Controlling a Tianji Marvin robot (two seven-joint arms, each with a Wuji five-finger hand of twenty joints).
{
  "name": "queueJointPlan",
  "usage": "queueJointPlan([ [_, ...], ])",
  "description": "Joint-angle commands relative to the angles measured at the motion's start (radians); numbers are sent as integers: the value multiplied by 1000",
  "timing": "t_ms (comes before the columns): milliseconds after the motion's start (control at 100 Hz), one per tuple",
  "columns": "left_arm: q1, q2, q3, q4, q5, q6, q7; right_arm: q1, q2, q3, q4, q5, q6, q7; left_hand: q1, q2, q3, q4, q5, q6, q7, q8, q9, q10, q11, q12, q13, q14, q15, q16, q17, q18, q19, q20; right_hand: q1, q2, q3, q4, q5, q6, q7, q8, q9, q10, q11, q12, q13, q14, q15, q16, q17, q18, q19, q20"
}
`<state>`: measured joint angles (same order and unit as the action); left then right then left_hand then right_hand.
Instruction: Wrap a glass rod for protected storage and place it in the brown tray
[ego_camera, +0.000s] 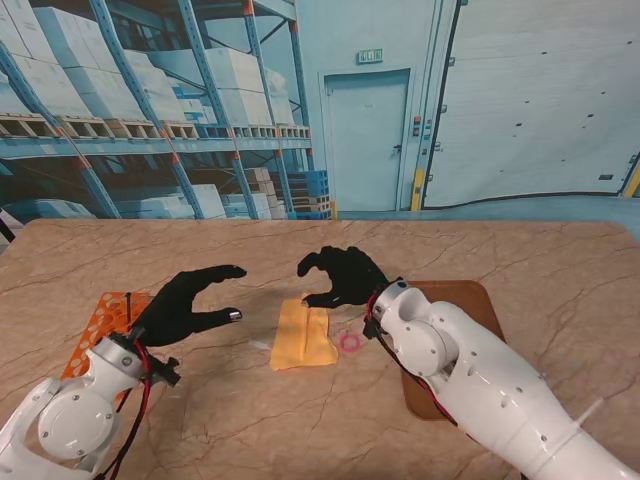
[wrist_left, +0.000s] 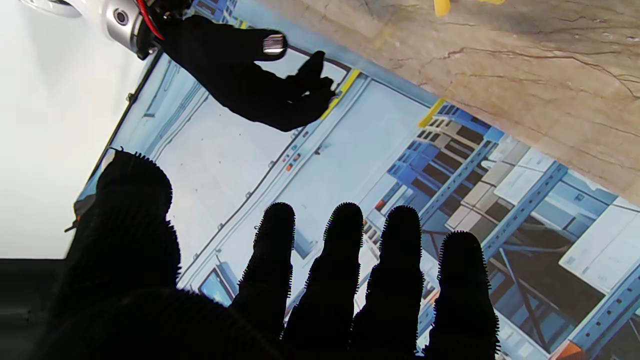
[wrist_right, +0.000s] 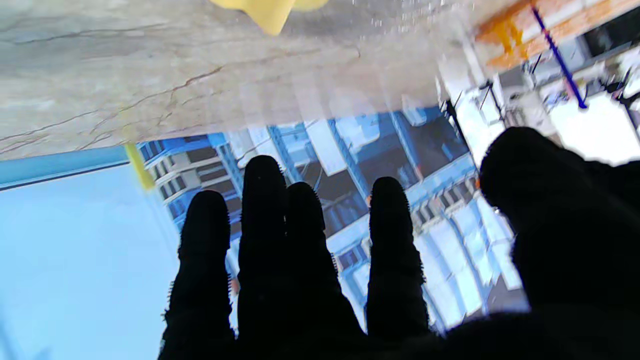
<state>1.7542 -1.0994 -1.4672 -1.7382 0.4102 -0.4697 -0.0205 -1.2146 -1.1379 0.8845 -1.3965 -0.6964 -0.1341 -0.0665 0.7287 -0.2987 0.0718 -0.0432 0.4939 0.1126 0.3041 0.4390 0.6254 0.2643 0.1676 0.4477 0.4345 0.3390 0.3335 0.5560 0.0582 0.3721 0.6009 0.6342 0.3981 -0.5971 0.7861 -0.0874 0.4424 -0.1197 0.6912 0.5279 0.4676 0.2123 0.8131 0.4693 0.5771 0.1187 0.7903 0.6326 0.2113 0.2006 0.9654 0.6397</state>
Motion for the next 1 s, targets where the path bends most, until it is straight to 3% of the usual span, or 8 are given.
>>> queueJointPlan([
  [0, 15, -4, -4, -4, -12, -3, -6, -45, 11, 20, -29, 24, 8, -12, 29, 25, -23, 22, 0, -30, 13, -7, 21, -24, 13, 10, 8, -25, 8, 12, -1, -12, 11, 5, -38, 29, -29, 44, -35, 2, -6, -2, -17, -10, -27, -24, -26, 10, -47, -22, -13, 12, -31, -20],
  [310, 3, -2, -5, 7, -21, -18, -18, -241, 3, 208, -152, 126, -25, -55, 34, 15, -22, 22, -3, -32, 13, -6, 20, -26, 14, 10, 10, -26, 8, 11, 0, -12, 9, 4, -39, 21, -87, 43, -57, -10, -13, -11, 29, -31, -75, -55, -5, 10, -134, -52, 10, -11, -89, -23],
  [490, -18, 4, 4, 21, -46, -12, -53, -310, -4, 249, -183, 171, -42, -81, 37, 8, -16, 24, -5, -31, 15, -5, 17, -27, 14, 10, 8, -28, 7, 11, -1, -13, 8, 4, -45, 11, -116, 45, -56, -57, -12, -10, 58, -45, -133, -79, 3, 12, -222, -84, 22, -10, -156, -23],
  [670, -25, 6, 2, 31, -62, -16, -65, -374, -3, 295, -251, 278, -51, -30, 38, -1, -11, 24, -5, -31, 16, -4, 19, -25, 16, 11, 10, -27, 7, 11, 3, -12, 10, 6, -45, 14, -117, 47, -55, -54, -16, -10, 59, -46, -156, -83, 1, 12, -245, -89, 20, -9, -179, -17],
  [990, -44, 14, 31, 29, -73, -4, -102, -443, -3, 340, -307, 272, -106, -54, 38, -13, 8, 25, -19, -35, 18, -1, 4, -35, 16, 12, 11, -30, 16, 17, 8, -22, 59, 33, -42, 3, -121, 46, -37, -41, -25, -10, 75, -50, -165, -78, 15, 6, -244, -78, 28, -7, -200, 1],
])
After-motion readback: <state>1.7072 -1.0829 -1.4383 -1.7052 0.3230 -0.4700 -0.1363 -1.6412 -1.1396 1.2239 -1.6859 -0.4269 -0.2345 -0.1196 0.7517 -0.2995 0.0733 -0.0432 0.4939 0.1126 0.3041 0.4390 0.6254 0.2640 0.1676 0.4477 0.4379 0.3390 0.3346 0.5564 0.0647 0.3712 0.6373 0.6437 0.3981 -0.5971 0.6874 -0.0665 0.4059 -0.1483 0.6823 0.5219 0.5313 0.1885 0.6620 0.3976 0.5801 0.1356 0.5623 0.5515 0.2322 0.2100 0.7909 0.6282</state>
